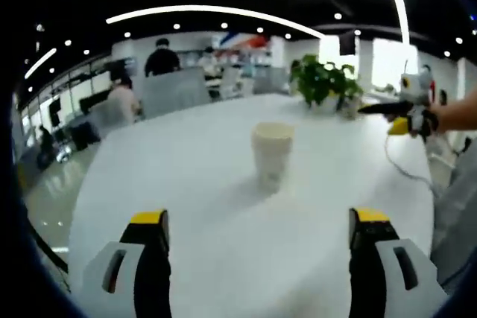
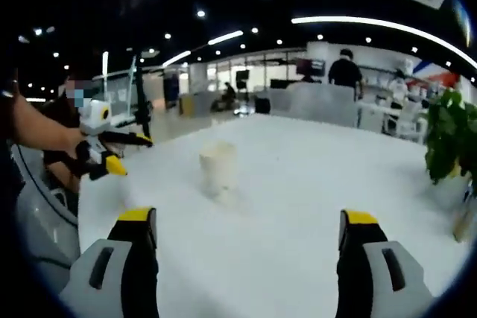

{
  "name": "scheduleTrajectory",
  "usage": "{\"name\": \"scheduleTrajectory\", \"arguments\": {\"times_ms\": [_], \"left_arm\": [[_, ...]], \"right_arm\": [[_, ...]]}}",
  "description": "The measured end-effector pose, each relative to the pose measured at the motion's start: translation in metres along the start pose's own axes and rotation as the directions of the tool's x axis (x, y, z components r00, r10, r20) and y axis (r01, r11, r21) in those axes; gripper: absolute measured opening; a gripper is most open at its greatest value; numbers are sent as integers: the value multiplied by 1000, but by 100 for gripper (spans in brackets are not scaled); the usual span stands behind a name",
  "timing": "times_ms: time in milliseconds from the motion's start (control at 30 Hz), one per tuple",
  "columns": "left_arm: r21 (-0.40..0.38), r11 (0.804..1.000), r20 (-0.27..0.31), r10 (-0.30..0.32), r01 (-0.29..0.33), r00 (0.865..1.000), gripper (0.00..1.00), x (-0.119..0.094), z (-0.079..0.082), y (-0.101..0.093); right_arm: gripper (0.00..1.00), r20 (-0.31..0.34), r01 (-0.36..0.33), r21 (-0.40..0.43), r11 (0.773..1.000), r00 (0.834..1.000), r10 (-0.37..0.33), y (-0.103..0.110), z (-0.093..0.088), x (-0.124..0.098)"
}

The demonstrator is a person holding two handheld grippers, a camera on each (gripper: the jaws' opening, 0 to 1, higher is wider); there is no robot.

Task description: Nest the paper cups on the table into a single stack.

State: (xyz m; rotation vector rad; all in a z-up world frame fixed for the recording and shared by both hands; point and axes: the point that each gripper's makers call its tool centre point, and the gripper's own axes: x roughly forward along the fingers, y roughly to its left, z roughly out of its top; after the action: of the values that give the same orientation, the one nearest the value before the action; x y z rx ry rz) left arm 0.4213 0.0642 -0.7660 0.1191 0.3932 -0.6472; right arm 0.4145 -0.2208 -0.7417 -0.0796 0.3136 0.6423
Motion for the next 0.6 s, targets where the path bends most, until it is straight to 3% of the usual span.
{"name": "scheduleTrajectory", "arguments": {"times_ms": [100, 200, 367, 600], "left_arm": [[14, 1000, 67, -2, 1, 998, 99, -19, 4, -8], [15, 1000, 76, -5, 4, 997, 99, -32, 0, -12], [43, 999, 77, 6, -9, 997, 99, -51, -6, -14], [70, 996, 109, 49, -56, 993, 99, -66, -5, -14]], "right_arm": [[100, 18, 16, -82, 997, 1000, -14, 3, -4, -17], [100, 21, 20, -50, 999, 1000, -19, 8, -13, -34], [100, 92, 53, -36, 998, 995, -49, 9, -15, -59], [100, 109, 59, -43, 997, 993, -54, 16, -19, -72]]}}
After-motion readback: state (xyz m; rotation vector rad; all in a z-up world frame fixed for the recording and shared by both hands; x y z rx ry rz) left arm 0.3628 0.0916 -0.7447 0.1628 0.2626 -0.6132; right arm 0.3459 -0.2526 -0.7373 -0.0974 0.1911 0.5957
